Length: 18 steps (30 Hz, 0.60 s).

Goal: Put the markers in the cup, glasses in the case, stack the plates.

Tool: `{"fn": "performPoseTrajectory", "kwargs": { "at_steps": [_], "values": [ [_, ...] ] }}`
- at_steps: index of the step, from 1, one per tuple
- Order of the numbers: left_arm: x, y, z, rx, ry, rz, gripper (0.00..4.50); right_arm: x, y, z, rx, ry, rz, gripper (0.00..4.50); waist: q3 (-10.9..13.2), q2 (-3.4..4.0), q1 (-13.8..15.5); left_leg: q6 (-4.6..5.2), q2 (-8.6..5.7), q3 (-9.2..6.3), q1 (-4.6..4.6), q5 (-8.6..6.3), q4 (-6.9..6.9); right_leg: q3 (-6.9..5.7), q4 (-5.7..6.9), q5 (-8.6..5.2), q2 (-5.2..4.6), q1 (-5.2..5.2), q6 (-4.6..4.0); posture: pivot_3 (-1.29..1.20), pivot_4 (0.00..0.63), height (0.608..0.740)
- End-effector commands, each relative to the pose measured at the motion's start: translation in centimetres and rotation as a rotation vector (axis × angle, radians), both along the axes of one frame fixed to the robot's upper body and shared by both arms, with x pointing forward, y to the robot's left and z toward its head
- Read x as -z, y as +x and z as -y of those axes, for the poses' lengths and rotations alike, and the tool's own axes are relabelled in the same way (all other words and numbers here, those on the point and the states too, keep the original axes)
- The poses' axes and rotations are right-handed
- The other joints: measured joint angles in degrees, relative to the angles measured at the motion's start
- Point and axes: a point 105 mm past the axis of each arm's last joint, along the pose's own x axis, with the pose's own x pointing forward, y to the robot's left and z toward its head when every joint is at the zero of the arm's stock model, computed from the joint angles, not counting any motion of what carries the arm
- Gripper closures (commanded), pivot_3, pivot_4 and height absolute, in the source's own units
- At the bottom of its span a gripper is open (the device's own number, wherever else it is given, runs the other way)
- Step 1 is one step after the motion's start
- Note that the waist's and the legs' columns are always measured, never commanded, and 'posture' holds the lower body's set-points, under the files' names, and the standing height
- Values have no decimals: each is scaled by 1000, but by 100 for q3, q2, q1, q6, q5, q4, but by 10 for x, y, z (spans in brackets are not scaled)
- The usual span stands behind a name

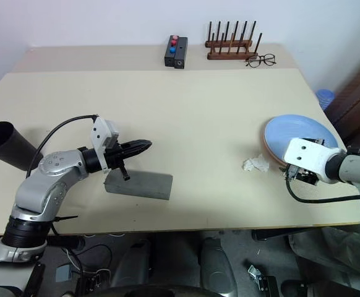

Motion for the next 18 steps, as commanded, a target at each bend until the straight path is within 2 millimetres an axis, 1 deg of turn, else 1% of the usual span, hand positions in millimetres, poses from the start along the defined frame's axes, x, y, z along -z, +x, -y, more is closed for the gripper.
{"fn": "performPoseTrajectory", "kwargs": {
  "at_steps": [1,6,9,12,15,17,18],
  "values": [
    [-10,-5,3,19,-10,43,4500,2,-2,-19,-69,30,-15,1040,0,0,-1,0,0,0,0,0,0,0,0,0,0,0,0,0,150,738],
    [-9,-13,10,57,-23,22,4500,26,5,-29,-103,27,-52,1040,0,-3,7,0,0,0,-1,0,1,0,-3,0,-1,1,0,0,150,738],
    [-9,-20,19,97,-7,23,4500,44,20,-22,-62,-6,-51,1040,-1,-4,-5,0,0,0,2,0,1,0,-3,0,0,4,-1,0,150,738],
    [-8,-26,28,128,-9,19,4500,52,28,-13,-26,-13,-59,1836,-1,-3,-6,0,-2,0,2,0,1,0,-2,0,-1,3,0,0,150,738],
    [-6,-30,32,145,-5,15,4500,54,30,-9,-29,-33,-58,3332,-1,-3,8,0,-2,0,3,0,1,0,-2,0,-1,6,0,0,150,738],
    [-6,-30,34,144,-8,16,4500,52,32,-9,-36,-33,-44,4354,-1,-3,4,0,-2,0,4,0,2,0,-2,0,-1,6,0,0,150,738],
    [-7,-30,34,142,-10,16,4500,50,33,-9,-41,-34,-35,4439,-1,-3,1,0,-2,0,4,0,2,0,-2,0,-1,6,0,0,150,738]
  ]
}}
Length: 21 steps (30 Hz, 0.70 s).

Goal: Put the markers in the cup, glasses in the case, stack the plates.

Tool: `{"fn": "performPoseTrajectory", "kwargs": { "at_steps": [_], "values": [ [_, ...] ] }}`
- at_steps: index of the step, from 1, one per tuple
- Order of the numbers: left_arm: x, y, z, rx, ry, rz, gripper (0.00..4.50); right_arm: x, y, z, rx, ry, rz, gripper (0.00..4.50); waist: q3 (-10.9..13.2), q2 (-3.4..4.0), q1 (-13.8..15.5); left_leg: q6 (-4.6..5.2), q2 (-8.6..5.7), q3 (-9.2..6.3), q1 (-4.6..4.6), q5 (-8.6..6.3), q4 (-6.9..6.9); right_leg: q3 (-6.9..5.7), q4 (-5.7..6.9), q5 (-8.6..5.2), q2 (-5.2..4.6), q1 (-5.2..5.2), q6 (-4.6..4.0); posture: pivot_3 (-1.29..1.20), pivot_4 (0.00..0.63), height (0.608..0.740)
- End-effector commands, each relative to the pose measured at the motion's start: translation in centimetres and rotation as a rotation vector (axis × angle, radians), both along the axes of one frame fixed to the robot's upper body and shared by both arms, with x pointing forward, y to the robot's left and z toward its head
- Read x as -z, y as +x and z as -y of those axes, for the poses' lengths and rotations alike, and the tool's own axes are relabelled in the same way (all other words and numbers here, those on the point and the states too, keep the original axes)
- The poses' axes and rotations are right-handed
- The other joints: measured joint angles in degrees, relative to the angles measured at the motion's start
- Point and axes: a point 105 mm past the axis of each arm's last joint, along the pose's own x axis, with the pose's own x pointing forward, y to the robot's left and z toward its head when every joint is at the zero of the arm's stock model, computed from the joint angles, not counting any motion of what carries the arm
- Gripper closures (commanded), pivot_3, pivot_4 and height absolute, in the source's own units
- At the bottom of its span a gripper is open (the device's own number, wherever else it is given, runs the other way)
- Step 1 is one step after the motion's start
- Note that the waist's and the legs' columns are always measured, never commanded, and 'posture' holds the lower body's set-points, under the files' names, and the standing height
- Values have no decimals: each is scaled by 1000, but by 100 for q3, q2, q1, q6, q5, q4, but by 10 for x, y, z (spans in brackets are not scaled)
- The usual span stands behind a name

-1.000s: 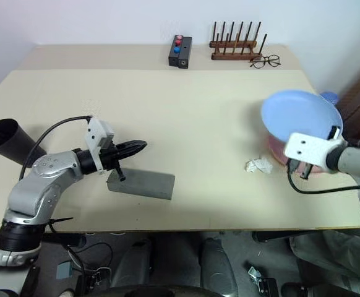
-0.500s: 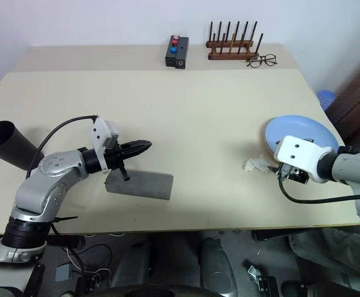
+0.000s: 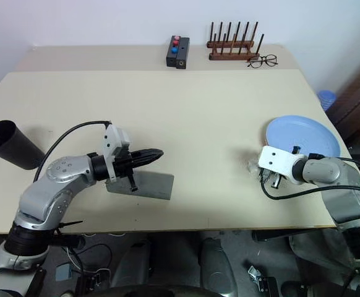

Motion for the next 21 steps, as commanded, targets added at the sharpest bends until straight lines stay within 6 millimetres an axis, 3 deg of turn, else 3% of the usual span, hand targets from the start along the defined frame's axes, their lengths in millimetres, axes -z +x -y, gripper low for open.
{"fn": "performPoseTrajectory", "kwargs": {
  "at_steps": [1,7,12,16,19,21],
  "values": [
    [-7,-5,5,18,-17,27,4500,-12,5,0,-17,-11,56,4439,0,0,-4,0,0,0,0,0,0,0,0,0,0,0,0,0,150,738],
    [-8,-1,1,-8,-18,40,4500,-60,21,6,38,39,216,4439,1,2,-19,0,0,0,1,0,0,0,1,0,0,-1,0,0,150,738],
    [-10,6,-10,-73,-20,62,4500,-86,27,51,173,-77,281,4439,1,2,27,0,0,0,1,0,-1,0,1,0,0,0,1,0,150,738],
    [-10,9,-16,-104,-26,71,4500,-79,28,84,253,-156,263,4439,1,2,25,0,-1,1,0,0,-1,0,-3,-1,-1,0,0,0,150,738],
    [-9,12,-23,-146,-21,87,4500,-68,28,90,262,-122,218,3620,1,3,-12,0,-1,0,2,0,-1,0,0,0,-1,1,-1,0,150,738],
    [-10,13,-28,-179,-19,97,4500,-72,32,90,264,-128,253,2671,1,6,-44,1,0,1,3,0,-2,1,1,0,0,0,0,0,150,738]
  ]
}}
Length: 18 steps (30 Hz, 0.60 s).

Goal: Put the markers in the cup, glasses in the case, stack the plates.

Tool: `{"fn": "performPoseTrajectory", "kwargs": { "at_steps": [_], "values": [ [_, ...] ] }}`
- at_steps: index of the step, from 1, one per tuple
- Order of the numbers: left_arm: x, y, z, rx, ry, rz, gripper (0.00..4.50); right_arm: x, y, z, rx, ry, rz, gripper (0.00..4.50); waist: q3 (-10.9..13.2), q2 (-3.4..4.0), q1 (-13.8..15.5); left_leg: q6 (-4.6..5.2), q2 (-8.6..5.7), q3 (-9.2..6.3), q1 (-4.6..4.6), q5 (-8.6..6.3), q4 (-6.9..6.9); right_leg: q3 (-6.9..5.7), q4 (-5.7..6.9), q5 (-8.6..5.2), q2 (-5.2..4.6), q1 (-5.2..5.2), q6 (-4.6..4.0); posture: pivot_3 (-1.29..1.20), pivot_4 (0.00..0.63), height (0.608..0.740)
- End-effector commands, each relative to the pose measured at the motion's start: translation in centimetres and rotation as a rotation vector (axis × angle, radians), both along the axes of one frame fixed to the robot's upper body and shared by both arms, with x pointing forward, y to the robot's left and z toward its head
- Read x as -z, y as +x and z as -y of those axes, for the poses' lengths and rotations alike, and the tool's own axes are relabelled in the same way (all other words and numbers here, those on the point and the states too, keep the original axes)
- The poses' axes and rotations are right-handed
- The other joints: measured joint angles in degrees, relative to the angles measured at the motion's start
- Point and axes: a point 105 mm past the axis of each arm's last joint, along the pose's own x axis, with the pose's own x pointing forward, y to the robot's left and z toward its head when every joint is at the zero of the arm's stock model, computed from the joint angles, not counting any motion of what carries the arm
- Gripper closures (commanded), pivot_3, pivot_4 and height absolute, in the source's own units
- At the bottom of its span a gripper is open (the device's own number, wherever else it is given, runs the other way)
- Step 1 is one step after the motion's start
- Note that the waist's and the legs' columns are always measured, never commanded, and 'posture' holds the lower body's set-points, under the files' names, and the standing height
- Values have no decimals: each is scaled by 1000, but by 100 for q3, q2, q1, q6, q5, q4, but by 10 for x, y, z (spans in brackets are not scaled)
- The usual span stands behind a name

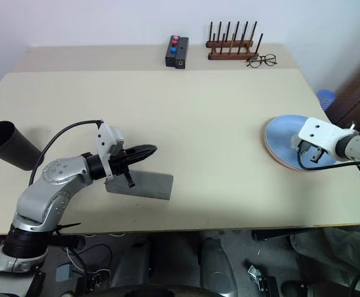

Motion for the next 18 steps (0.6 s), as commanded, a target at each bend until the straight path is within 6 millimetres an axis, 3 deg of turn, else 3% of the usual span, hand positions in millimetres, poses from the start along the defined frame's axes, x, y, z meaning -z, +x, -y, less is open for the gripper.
{"fn": "performPoseTrajectory", "kwargs": {
  "at_steps": [1,3,6,11,15,18],
  "values": [
    [-9,2,-11,-60,-3,61,4500,-21,10,-1,-16,-15,94,2145,0,7,-24,0,0,0,2,0,-1,2,1,0,0,0,0,0,150,738],
    [-9,4,-20,-112,10,75,4500,-24,13,-8,-45,-1,109,1210,-1,11,-32,1,0,0,5,0,-1,3,4,0,1,-1,0,0,150,738],
    [-7,12,-48,-258,50,106,4500,-28,18,-38,-153,102,151,1210,-1,10,-26,0,1,0,8,0,-4,3,4,0,2,1,1,0,150,738],
    [-7,15,-93,-513,87,171,4500,-35,18,-91,-290,511,181,1210,0,8,2,0,0,0,8,0,-2,3,4,1,2,4,2,0,150,738],
    [-9,9,-116,-633,77,186,4500,-33,5,-134,-441,759,112,1210,0,6,46,0,0,-2,4,0,-2,2,2,0,1,7,3,0,150,738],
    [-3,3,-122,-653,99,175,4500,-24,-2,-157,-492,843,49,1210,-1,5,52,0,0,-2,7,0,0,1,2,0,1,9,3,0,150,738]
  ]
}}
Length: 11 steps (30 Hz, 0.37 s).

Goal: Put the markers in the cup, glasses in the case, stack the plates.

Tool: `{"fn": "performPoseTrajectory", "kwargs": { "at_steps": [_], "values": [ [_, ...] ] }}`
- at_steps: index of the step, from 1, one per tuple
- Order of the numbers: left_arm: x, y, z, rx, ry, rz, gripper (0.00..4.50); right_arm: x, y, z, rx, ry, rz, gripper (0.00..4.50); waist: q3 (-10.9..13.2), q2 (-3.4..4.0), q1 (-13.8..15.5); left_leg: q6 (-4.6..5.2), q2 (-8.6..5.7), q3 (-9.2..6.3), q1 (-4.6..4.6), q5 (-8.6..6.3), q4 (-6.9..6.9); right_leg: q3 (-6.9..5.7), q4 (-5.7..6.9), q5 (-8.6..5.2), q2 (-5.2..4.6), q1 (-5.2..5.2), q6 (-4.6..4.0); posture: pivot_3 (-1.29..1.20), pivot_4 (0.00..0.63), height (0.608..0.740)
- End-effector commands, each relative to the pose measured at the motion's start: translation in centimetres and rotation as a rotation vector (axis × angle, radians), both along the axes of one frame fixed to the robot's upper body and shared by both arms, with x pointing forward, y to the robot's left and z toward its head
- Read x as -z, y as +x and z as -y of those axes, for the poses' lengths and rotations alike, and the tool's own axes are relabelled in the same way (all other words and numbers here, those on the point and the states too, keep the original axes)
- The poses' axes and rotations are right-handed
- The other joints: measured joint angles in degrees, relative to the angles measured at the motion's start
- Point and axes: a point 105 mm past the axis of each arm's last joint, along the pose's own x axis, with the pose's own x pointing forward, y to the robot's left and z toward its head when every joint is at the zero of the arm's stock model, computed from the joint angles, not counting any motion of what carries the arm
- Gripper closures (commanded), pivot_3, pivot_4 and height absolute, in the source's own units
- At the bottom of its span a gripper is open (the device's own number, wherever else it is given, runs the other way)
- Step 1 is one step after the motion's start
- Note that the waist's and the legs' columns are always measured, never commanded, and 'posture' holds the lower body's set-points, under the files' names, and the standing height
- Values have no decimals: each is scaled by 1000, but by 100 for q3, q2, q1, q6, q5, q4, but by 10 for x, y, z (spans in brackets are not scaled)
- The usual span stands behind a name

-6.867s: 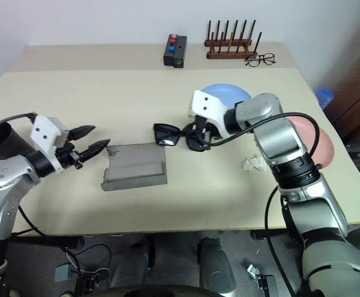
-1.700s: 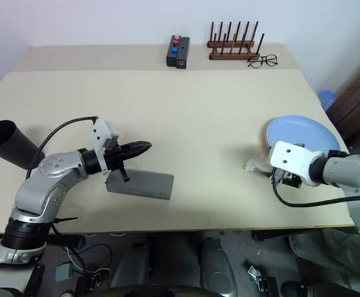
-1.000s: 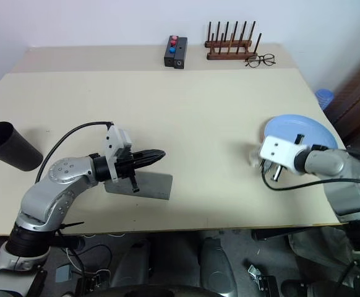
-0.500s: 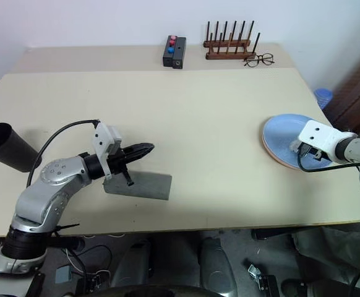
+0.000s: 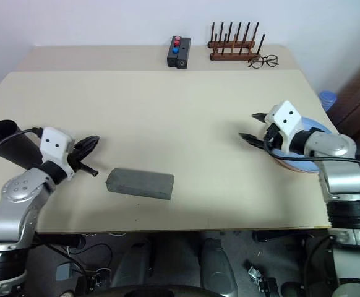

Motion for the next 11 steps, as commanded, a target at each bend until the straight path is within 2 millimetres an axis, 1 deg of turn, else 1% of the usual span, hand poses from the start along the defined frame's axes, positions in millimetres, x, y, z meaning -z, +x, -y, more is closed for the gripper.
{"fn": "performPoseTrajectory", "kwargs": {
  "at_steps": [1,4,8,11],
  "values": [
    [-10,-8,-5,-22,30,54,4500,-4,-9,-18,-75,65,-11,1210,0,0,-1,0,0,0,1,0,0,0,0,0,0,1,0,0,150,738],
    [-11,-14,-13,-53,1,54,4500,2,-10,-25,-94,73,-33,1210,0,0,-8,0,0,0,1,0,0,0,0,0,0,-1,-1,0,150,738],
    [-11,-18,-15,-57,-10,50,4500,3,-9,-23,-94,69,-33,1210,0,0,-13,0,0,0,1,0,0,0,0,0,0,-2,-2,0,150,738],
    [-9,-21,-21,-67,-6,39,4500,3,-7,-19,-86,63,-32,1210,0,0,-15,0,0,0,1,0,0,0,-1,0,0,-2,-2,0,150,738]
  ]
}}
